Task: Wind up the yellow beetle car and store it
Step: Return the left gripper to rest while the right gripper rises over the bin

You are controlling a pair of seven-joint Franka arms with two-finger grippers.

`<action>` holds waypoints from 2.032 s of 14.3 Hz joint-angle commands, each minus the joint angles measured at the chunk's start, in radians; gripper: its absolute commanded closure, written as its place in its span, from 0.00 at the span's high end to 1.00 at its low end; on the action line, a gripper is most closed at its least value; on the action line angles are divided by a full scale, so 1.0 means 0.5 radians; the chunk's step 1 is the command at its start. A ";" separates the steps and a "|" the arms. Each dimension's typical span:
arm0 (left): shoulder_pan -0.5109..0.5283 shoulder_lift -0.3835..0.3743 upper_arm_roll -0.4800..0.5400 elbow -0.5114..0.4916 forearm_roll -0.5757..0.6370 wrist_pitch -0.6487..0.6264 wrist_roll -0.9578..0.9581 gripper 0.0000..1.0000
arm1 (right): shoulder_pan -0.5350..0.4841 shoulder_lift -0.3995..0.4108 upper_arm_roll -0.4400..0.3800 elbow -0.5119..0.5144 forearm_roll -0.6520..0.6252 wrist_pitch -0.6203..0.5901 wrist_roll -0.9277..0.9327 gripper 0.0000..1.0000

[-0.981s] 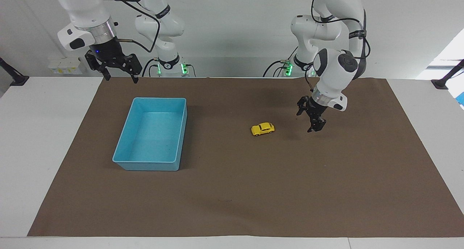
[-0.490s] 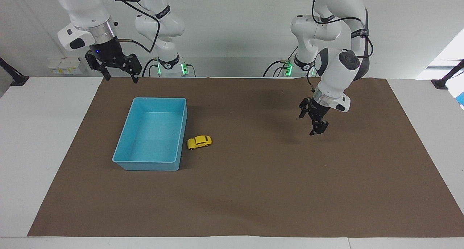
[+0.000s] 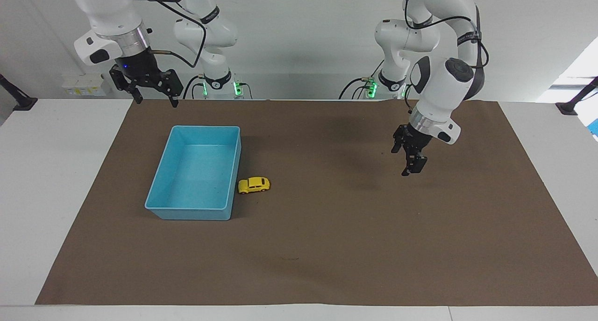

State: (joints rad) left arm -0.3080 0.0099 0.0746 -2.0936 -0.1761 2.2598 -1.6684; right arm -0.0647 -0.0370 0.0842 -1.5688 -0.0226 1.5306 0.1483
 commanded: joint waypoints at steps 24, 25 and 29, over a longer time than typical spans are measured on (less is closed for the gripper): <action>0.281 -0.096 -0.005 0.539 0.322 -0.706 2.983 1.00 | 0.040 0.132 0.000 0.018 0.085 0.135 0.010 1.00; 0.294 -0.102 -0.005 0.542 0.322 -0.733 3.066 1.00 | 0.044 0.166 0.003 0.015 0.082 0.172 0.074 1.00; 0.373 -0.167 -0.005 0.549 0.322 -0.856 3.410 1.00 | 0.117 0.252 0.016 -0.047 0.082 0.328 0.359 1.00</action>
State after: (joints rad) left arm -0.1582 -0.0511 0.0845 -1.8313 -0.0326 1.8836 -0.0369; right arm -0.0247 0.0798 0.0857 -1.5728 0.0019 1.6569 0.2529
